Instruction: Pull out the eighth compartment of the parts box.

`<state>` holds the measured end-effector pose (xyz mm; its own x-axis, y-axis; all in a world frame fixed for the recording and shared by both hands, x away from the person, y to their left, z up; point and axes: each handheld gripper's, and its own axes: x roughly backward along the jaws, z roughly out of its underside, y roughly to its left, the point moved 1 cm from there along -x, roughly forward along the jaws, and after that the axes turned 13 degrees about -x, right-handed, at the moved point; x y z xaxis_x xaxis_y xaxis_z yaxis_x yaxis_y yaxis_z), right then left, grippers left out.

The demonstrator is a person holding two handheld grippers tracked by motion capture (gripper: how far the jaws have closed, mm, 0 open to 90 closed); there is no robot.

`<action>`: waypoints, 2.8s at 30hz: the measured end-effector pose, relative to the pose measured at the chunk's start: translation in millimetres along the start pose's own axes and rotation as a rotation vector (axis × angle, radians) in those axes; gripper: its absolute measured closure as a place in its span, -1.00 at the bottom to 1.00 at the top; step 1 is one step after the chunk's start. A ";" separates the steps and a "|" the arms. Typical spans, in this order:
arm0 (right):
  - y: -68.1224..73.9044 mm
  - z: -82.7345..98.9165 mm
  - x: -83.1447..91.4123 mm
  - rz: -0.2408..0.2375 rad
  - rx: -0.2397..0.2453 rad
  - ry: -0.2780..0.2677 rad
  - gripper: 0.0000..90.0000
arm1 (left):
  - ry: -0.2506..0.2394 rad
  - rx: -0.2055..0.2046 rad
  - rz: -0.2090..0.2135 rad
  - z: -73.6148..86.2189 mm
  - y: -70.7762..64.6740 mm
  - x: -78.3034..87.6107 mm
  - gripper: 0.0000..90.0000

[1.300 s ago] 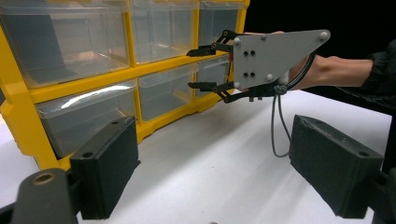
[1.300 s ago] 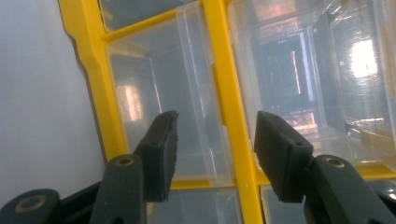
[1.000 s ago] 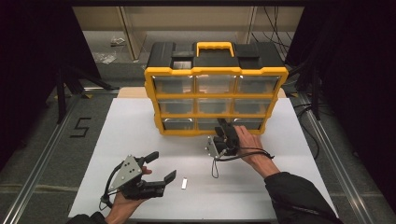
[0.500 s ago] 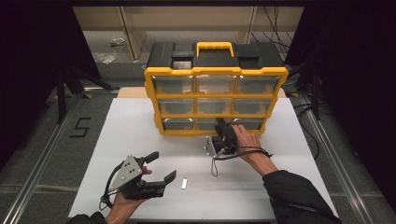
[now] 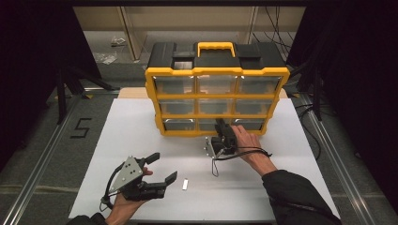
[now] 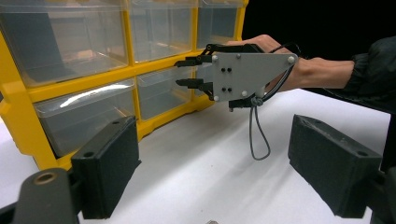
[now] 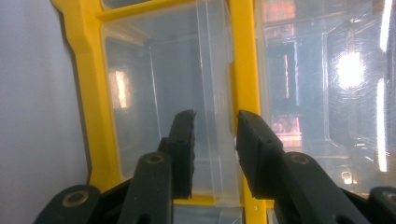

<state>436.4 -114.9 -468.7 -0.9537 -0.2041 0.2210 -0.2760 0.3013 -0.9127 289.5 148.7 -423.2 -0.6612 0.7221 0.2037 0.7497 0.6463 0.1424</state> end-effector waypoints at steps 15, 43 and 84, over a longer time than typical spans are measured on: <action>2.7 -4.3 -2.6 0.018 0.013 -0.011 0.61 | 0.005 -0.002 0.004 0.2 -0.6 -0.8 -0.64; 5.1 -2.2 5.5 0.043 0.120 -0.042 0.74 | 0.007 0.001 0.000 0.1 0.1 0.1 -0.62; 12.5 -1.9 28.9 0.027 0.153 -0.072 0.74 | 0.002 0.006 -0.011 -0.3 1.3 0.6 -0.62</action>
<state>405.2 -115.2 -473.1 -0.9480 -0.2656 0.1755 -0.2237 0.1636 -0.9608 290.1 149.9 -422.6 -0.6695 0.7143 0.2041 0.7420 0.6559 0.1387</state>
